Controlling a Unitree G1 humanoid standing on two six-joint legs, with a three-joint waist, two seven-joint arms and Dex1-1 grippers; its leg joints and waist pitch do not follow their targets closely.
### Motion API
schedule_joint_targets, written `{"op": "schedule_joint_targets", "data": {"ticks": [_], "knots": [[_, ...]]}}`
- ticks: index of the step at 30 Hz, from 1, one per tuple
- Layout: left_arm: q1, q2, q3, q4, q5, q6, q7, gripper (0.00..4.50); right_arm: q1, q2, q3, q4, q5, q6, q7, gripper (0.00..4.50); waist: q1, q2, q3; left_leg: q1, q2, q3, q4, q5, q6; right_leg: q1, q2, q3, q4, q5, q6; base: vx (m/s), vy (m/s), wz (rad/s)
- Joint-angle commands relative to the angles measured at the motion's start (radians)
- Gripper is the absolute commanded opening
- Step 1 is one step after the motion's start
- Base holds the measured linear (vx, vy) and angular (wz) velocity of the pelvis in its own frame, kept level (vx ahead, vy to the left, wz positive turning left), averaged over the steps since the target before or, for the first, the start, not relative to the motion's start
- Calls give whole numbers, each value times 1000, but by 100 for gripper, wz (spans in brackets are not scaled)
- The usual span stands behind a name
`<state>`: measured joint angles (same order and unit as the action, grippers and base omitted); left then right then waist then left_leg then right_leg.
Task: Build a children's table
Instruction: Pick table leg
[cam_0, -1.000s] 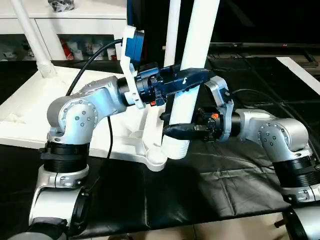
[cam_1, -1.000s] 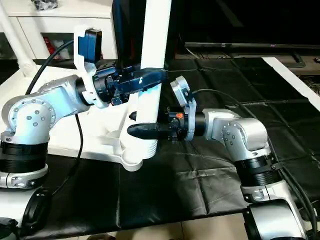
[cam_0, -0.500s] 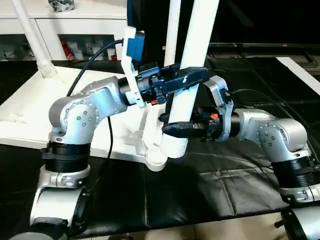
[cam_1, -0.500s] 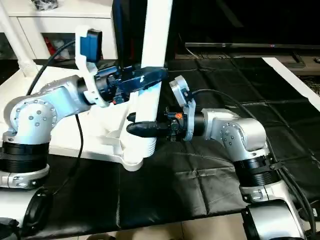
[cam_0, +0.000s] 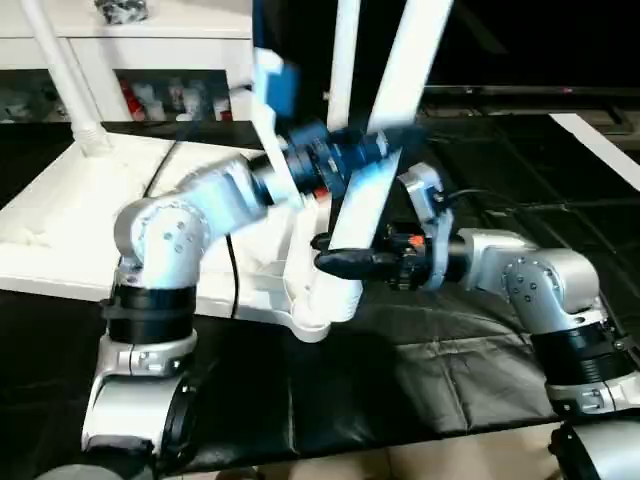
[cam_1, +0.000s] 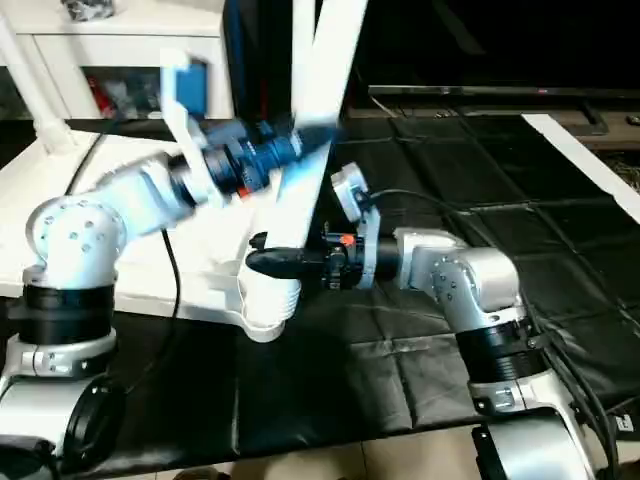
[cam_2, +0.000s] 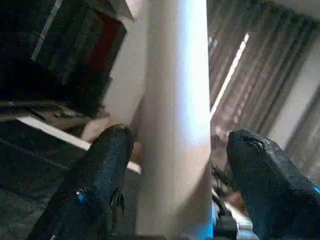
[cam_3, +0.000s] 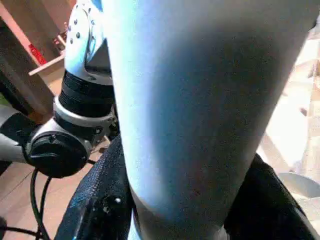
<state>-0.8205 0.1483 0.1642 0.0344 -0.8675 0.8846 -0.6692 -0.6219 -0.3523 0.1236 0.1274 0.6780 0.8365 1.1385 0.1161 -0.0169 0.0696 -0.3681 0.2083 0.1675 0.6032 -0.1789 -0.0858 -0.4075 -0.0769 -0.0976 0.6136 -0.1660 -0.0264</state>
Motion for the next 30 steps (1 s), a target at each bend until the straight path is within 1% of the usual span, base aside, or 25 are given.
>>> {"op": "schedule_joint_targets", "data": {"ticks": [1, 3, 4, 5, 6, 7, 8, 9, 10, 11, 12, 14, 16, 17, 19, 20, 21, 22, 23, 24, 26, 27, 28, 29, 30], "knots": [[-17, -10, 39, 8, -38, 0, 25, 343, 10, 9, -29, -18, 9, -13, -20, 193, 6, -3, -89, 0, 12, 1, -56, -87, 12, 71, -58, 48, -68, -224, -141, 0, 0, 0], [-18, -13, 60, 13, -60, 6, 38, 343, 19, 19, -38, -26, 14, -15, -36, 193, 6, 0, -90, 1, 12, 1, -56, -86, 12, 70, -57, 47, -66, -208, -149, 0, 0, 0], [-18, -12, 68, 17, -64, 8, 44, 343, 22, 24, -43, -29, 16, -17, -43, 193, 5, -1, -90, 0, 12, 1, -56, -89, 12, 70, -57, 47, -66, -198, -155, 0, 0, 0], [-17, -1, 74, 25, -60, 8, 48, 343, 26, 32, -53, -32, 16, -24, -58, 193, 6, 5, -91, 1, 13, -1, -56, -88, 11, 70, -57, 47, -64, -185, -158, 0, 0, 0], [-17, 2, 75, 27, -59, 7, 48, 343, 27, 33, -55, -32, 15, -25, -61, 193, 5, 4, -90, 2, 13, 0, -57, -89, 11, 69, -57, 47, -66, -184, -157, 0, 0, 0], [-13, 33, 74, 40, -31, 1, 43, 343, 32, 46, -78, -35, 15, -43, -89, 193, 4, 4, -90, 4, 12, 0, -58, -99, 10, 69, -56, 47, -66, -192, -156, 0, 0, 0], [-13, 33, 74, 40, -31, 1, 43, 343, 32, 46, -78, -35, 15, -43, -89, 193, 4, 5, -89, 4, 12, -1, -58, -102, 8, 68, -56, 47, -67, -201, -152, 0, 0, 0], [-4, 79, 62, 50, 11, -11, 24, 343, 39, 58, -107, -37, 15, -65, -126, 193, 4, 4, -88, 6, 12, -1, -60, -109, 3, 66, -57, 47, -70, -221, -139, 0, 0, 0], [1, 100, 57, 53, 29, -17, 15, 343, 42, 63, -119, -39, 14, -73, -144, 193, 4, 4, -88, 6, 12, -1, -60, -109, 3, 66, -57, 47, -70, -221, -139, 0, 0, 0], [6, 123, 47, 55, 51, -27, 2, 343, 46, 66, -129, -41, 12, -81, -158, 193, 1, 7, -87, 9, 13, -2, -63, -117, -5, 65, -56, 47, -71, -241, -122, 0, 0, 0], [13, 155, 36, 64, 78, -42, -13, 343, 54, 70, -142, -46, 5, -94, -180, 193, 1, 7, -87, 9, 13, -2, -63, -119, -8, 65, -56, 47, -70, -244, -120, 0, 0, 0], [18, 176, 34, 72, 90, -47, -17, 343, 63, 74, -151, -52, -3, -104, -200, 193, 1, 9, -88, 10, 15, -3, -64, -113, -17, 65, -57, 48, -65, -221, -124, 0, 0, 0], [31, 233, 1, 89, 149, -86, -45, 343, 83, 81, -165, -63, -9, -119, -227, 193, -1, 11, -89, 10, 13, -2, -65, -112, -14, 65, -56, 49, -64, -199, -135, 0, 0, 0], [42, 274, -25, 105, 187, -109, -69, 343, 100, 88, -173, -73, -22, -137, -252, 193, 0, 13, -87, 11, 14, -3, -66, -118, -16, 63, -57, 49, -66, -206, -132, 0, 0, 0], [52, 305, -53, 114, 221, -133, -90, 343, 112, 94, -178, -78, -33, -152, -272, 193, -1, 13, -88, 11, 14, -3, -67, -121, -23, 65, -58, 50, -63, -204, -128, 0, 0, 0], [95, 415, -200, 139, 384, -253, -183, 343, 142, 118, -186, -92, -75, -208, -341, 193, -1, 16, -87, 11, 15, -5, -70, -123, -27, 61, -58, 50, -64, -224, -109, 0, 0, 0], [118, 459, -265, 151, 454, -316, -231, 343, 156, 133, -189, -94, -97, -236, -379, 193, 0, 14, -85, 13, 16, -7, -73, -128, -27, 59, -60, 52, -73, -245, -88, 0, 0, 0], [133, 483, -302, 160, 493, -354, -260, 343, 164, 142, -190, -95, -110, -252, -403, 193, -5, 15, -86, 12, 15, -6, -74, -130, -35, 61, -59, 53, -65, -238, -89, 0, 0, 0], [140, 496, -321, 164, 514, -378, -277, 343, 169, 145, -188, -95, -118, -260, -411, 193, -6, 18, -86, 16, 16, -5, -74, -133, -45, 59, -61, 54, -65, -233, -96, 0, 0, 0], [156, 519, -355, 173, 552, -426, -317, 343, 180, 149, -179, -96, -136, -278, -424, 193, -4, 18, -86, 14, 16, -7, -76, -132, -43, 59, -63, 54, -69, -234, -98, 0, 0, 0], [167, 542, -385, 185, 558, -430, -379, 343, 197, 149, -157, -93, -172, -308, -438, 193, -4, 18, -86, 18, 18, -3, -76, -153, -56, 56, -63, 56, -62, -216, -125, 0, 0, 0], [167, 543, -387, 186, 559, -431, -382, 343, 198, 149, -156, -93, -173, -309, -439, 193, -4, 18, -86, 18, 18, -3, -76, -153, -56, 56, -63, 56, -62, -216, -125, 0, 0, 0], [169, 569, -429, 208, 583, -459, -450, 343, 218, 149, -138, -93, -201, -325, -458, 193, -3, 20, -84, 18, 17, -3, -77, -172, -56, 56, -64, 56, -60, -212, -144, 0, 0, 0], [167, 583, -454, 226, 604, -488, -485, 343, 229, 146, -127, -91, -219, -336, -467, 193, -4, 22, -81, 16, 16, -4, -79, -189, -56, 59, -65, 57, -63, -233, -142, 0, 0, 0], [165, 589, -464, 235, 613, -502, -501, 343, 233, 145, -123, -91, -226, -340, -470, 193, -2, 22, -81, 18, 16, -4, -79, -196, -56, 56, -66, 57, -67, -247, -138, 0, 0, 0]]}}
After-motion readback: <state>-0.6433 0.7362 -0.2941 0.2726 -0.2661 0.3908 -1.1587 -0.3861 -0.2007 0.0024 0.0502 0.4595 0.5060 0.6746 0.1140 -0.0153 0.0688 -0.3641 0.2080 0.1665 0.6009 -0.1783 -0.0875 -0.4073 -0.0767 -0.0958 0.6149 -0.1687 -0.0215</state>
